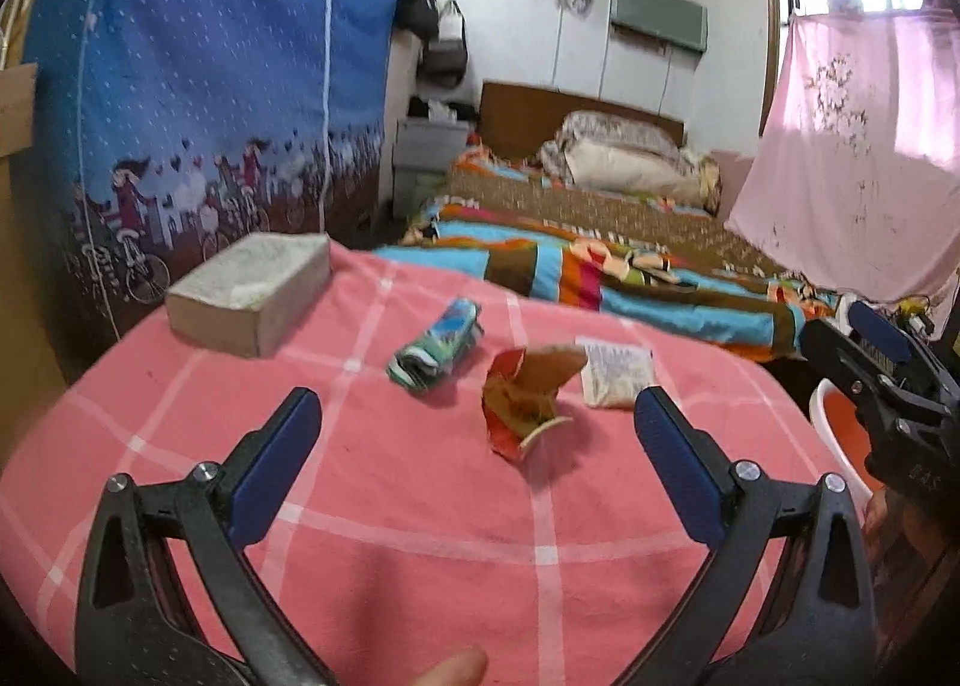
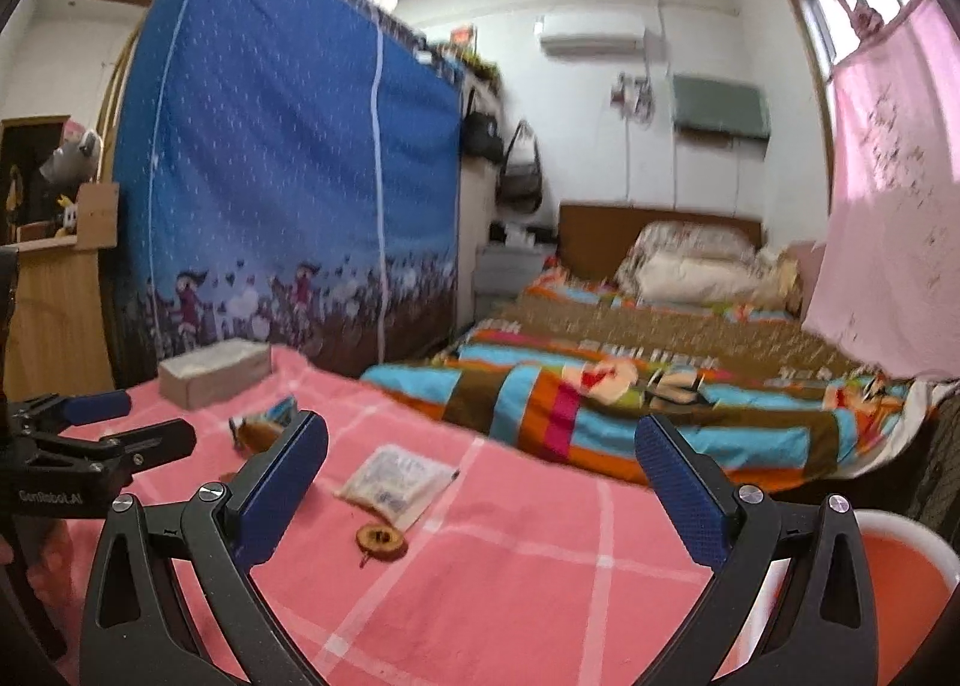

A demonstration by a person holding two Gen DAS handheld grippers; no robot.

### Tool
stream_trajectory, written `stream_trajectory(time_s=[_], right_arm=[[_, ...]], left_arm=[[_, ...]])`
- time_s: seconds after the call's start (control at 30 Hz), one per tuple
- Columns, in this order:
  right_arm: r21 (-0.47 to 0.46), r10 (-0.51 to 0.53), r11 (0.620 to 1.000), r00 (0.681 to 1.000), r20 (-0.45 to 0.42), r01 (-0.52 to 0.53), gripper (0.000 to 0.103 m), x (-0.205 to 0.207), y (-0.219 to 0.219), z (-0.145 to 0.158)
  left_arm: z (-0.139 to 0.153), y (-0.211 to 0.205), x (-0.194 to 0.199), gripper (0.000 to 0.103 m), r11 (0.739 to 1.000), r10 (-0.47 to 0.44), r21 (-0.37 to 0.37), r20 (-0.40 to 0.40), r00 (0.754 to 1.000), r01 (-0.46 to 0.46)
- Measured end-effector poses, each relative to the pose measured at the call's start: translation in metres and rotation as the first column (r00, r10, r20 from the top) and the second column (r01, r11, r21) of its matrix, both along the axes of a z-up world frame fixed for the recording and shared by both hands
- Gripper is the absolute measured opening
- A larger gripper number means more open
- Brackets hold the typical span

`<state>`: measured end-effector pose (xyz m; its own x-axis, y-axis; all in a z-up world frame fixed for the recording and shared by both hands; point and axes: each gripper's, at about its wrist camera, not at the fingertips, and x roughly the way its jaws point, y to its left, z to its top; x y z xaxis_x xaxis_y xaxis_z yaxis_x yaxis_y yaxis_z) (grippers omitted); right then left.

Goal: Collect trash
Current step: 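Grasp the brown nut shell with the right tool while the left tool closes beside the orange peel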

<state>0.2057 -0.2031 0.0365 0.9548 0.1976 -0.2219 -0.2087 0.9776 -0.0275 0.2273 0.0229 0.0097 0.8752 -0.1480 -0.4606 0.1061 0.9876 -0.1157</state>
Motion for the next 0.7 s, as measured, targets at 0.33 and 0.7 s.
stream_trajectory(time_s=[0.33, 0.7], right_arm=[[0.014, 0.096, 0.995, 0.956, -0.277, -0.096, 0.073, 0.039, 0.009, -0.021], [0.033, 0.174, 0.984, 0.899, -0.403, -0.176, 0.051, 0.050, 0.020, -0.035]], left_arm=[[-0.013, -0.008, 0.018, 0.085, 0.996, -0.087, -0.004, -0.136, 0.987, 0.087], [-0.024, -0.012, 0.033, 0.043, 0.990, -0.142, -0.040, -0.234, 0.962, 0.137]])
